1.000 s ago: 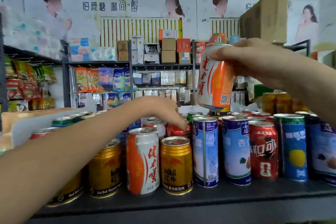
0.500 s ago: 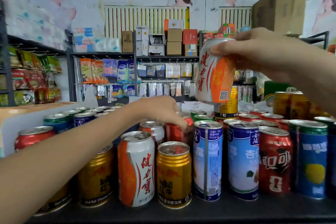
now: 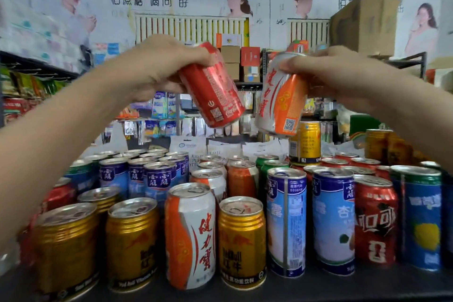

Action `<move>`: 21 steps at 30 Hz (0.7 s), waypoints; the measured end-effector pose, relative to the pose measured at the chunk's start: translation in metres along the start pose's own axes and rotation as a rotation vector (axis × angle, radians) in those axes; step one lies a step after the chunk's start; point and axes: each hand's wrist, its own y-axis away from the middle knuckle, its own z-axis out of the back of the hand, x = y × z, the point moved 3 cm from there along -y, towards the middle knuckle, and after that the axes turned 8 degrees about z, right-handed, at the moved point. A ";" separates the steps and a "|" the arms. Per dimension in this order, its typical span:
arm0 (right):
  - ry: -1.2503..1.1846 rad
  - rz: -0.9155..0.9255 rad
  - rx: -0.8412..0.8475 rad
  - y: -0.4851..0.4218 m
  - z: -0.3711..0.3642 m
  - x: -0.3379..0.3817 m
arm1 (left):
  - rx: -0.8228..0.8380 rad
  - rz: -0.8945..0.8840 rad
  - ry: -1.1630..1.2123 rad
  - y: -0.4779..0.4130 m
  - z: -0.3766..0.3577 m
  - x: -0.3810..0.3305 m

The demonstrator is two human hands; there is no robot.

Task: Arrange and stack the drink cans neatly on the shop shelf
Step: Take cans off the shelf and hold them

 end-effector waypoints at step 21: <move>0.213 -0.156 0.556 -0.009 -0.065 -0.042 | 0.022 0.060 -0.035 0.019 0.037 0.056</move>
